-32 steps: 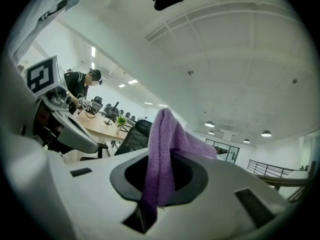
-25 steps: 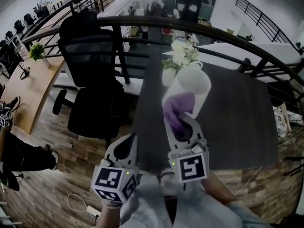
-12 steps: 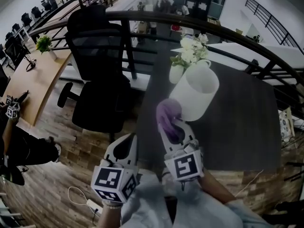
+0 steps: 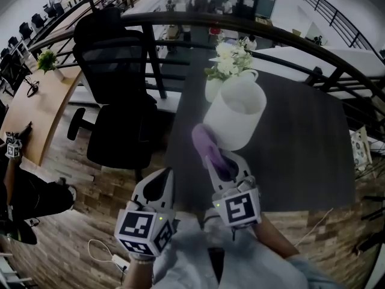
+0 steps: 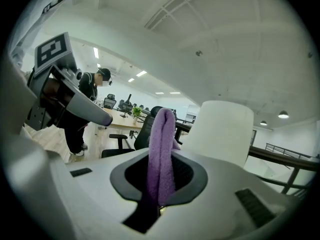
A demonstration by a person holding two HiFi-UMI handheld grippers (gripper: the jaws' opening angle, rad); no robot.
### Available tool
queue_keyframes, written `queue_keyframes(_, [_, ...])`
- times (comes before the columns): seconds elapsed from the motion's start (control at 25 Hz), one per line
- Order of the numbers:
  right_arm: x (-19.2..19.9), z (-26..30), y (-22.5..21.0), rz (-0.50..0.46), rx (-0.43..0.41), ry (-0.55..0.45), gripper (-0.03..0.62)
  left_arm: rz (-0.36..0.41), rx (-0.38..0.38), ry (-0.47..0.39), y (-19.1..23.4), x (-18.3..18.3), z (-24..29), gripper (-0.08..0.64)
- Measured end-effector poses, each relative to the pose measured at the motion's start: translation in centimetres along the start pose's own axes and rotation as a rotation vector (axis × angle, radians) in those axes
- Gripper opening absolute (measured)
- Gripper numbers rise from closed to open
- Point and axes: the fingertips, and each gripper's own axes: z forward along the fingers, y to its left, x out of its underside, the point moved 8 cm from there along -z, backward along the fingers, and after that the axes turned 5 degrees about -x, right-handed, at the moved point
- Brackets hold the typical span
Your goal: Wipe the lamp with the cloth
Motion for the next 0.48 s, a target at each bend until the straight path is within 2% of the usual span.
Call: queue_keyframes(0.48, [2.3, -3.6, -4.8, 0.079, 0.131, 0.007, 0.051, 0.034, 0.064, 0.012, -2.4, -0.3, 2.0, 0.011])
